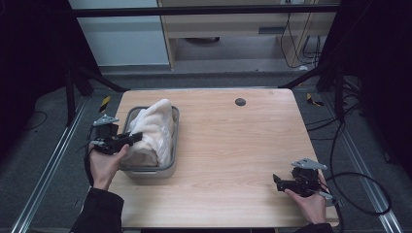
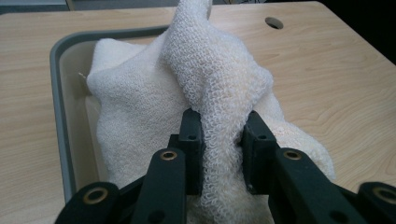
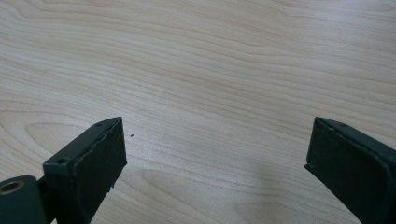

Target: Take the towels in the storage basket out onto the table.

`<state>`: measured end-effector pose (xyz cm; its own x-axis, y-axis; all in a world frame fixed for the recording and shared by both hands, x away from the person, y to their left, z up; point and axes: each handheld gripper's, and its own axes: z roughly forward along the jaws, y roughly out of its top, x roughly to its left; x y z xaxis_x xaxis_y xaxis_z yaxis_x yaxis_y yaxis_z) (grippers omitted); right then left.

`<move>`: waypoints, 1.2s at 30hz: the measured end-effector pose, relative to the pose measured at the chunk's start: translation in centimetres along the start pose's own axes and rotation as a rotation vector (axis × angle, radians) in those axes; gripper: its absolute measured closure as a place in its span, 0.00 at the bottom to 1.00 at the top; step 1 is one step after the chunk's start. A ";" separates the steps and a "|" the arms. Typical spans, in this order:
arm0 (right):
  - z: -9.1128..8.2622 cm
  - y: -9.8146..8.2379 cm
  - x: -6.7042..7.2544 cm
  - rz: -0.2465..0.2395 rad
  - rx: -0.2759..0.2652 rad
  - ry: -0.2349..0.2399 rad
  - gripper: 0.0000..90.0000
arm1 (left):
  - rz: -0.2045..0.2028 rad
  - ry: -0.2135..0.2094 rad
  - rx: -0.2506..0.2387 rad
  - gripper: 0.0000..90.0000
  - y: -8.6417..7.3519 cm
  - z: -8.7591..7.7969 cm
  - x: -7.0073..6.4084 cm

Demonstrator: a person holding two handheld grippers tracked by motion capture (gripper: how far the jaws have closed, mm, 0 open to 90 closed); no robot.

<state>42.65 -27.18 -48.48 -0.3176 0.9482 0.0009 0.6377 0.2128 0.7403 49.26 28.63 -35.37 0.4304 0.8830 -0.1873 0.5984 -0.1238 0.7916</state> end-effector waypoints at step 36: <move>-0.1 0.0 -0.1 0.010 -0.004 0.005 0.05 | 0.063 -0.021 -0.148 0.82 4.4 -6.9 -2.0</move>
<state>42.64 -27.32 -48.39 -0.3148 0.9491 0.0121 0.6380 0.2021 0.7431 46.35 29.40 -27.53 0.4793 0.8655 -0.1457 0.4643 -0.1092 0.8789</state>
